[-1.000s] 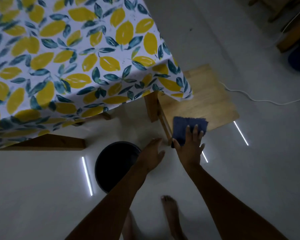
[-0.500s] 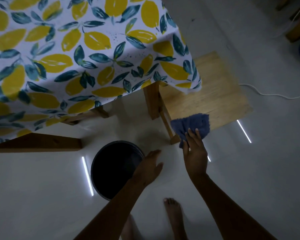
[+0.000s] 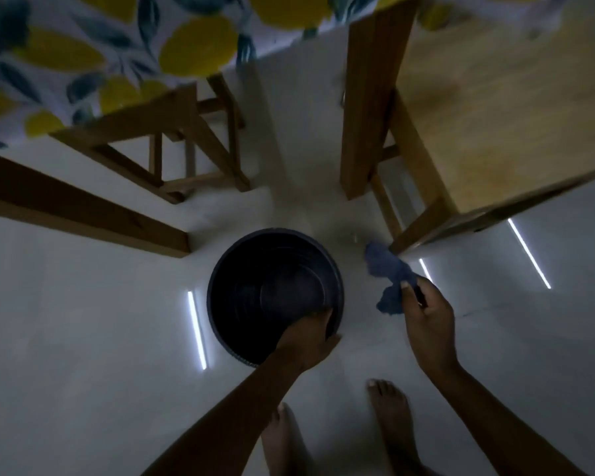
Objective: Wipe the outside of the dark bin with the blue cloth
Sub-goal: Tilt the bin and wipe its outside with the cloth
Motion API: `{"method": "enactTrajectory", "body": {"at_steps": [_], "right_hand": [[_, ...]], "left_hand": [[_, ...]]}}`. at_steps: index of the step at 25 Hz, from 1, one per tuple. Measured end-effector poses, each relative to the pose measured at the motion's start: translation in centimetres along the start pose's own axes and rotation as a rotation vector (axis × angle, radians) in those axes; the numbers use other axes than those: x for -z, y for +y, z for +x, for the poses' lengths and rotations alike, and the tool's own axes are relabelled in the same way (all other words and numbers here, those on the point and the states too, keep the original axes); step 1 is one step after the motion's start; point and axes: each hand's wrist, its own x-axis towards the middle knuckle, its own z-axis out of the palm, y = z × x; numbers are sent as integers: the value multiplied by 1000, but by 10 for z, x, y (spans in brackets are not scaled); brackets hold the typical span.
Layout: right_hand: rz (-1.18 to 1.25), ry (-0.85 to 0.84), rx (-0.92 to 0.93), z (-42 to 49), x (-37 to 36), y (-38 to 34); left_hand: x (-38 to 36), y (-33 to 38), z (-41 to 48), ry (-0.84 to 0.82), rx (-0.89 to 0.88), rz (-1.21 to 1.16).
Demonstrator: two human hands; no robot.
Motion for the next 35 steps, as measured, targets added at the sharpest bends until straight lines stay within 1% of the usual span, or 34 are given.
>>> {"method": "enactTrajectory", "body": {"at_steps": [2, 4, 5, 6, 7, 9, 10, 11, 12, 13, 14, 16, 17, 18, 20, 21, 23, 24, 26, 28, 30, 32, 34, 35], "right_hand": [[27, -44, -63, -3, -15, 29], [14, -68, -80, -5, -26, 51], [22, -69, -75, -8, -30, 57], [44, -70, -63, -10, -33, 58], [61, -67, -42, -13, -35, 57], [73, -57, 17, -19, -37, 50], [71, -55, 51, -22, -38, 44], [64, -58, 85, -24, -39, 39], [45, -65, 116, -24, -40, 34], [-1, -73, 151, -23, -41, 31], [-80, -73, 189, -23, -43, 29], [-243, -87, 286, -23, -51, 25], [-308, -131, 328, -25, -55, 27], [-375, -207, 345, -30, -59, 33], [-534, -420, 370, -40, -68, 56], [-640, -493, 392, -45, -72, 71], [-900, -504, 543, -52, -83, 92], [-995, -506, 588, -53, -89, 98], [-1025, -510, 618, -43, -102, 109], [-1015, -522, 596, -22, -116, 116], [-983, -528, 446, 5, -119, 120], [-921, -444, 347, 16, -105, 122], [-980, -372, 362, -4, -93, 134], [-1018, -374, 416, -25, -95, 137]], "left_hand": [[-25, -12, 12, -17, 6, 84], [-44, -19, 17, 73, -32, 252], [-50, -22, 17, 81, -56, 278], [-52, -23, 16, 47, -71, 262], [-53, -31, 17, 57, -46, 282], [-34, -38, 7, 185, -23, 285], [-14, -39, -1, 289, 23, 236], [1, -41, -7, 387, 25, 213], [14, -45, -14, 500, 17, 134], [26, -49, -24, 565, 22, 5], [34, -52, -32, 590, 30, -158], [38, -59, -41, 594, 29, -394], [32, -64, -40, 587, 35, -475], [25, -68, -38, 572, 51, -549], [15, -73, -32, 545, 110, -674], [11, -75, -28, 535, 135, -719], [4, -81, -19, 518, 146, -738], [2, -84, -15, 510, 139, -728], [-1, -90, -6, 490, 125, -708], [-3, -93, 0, 492, 127, -712], [-6, -95, 6, 509, 124, -705], [-2, -95, 10, 525, 133, -687], [0, -96, 17, 528, 142, -670], [0, -98, 21, 528, 144, -655]]}}
